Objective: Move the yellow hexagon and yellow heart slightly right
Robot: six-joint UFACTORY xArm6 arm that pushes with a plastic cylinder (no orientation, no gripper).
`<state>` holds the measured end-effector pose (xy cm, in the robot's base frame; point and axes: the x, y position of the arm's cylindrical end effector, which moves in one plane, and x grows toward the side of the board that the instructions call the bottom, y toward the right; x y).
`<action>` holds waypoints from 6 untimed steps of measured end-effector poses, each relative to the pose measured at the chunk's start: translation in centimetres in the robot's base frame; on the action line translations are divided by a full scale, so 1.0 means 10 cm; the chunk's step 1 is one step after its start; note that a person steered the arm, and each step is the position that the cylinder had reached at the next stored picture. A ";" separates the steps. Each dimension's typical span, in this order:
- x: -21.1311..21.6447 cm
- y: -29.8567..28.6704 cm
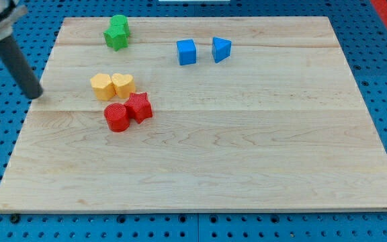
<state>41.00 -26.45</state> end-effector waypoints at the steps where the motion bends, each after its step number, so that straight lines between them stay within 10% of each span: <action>1: -0.13 0.68; 6: 0.02 3.04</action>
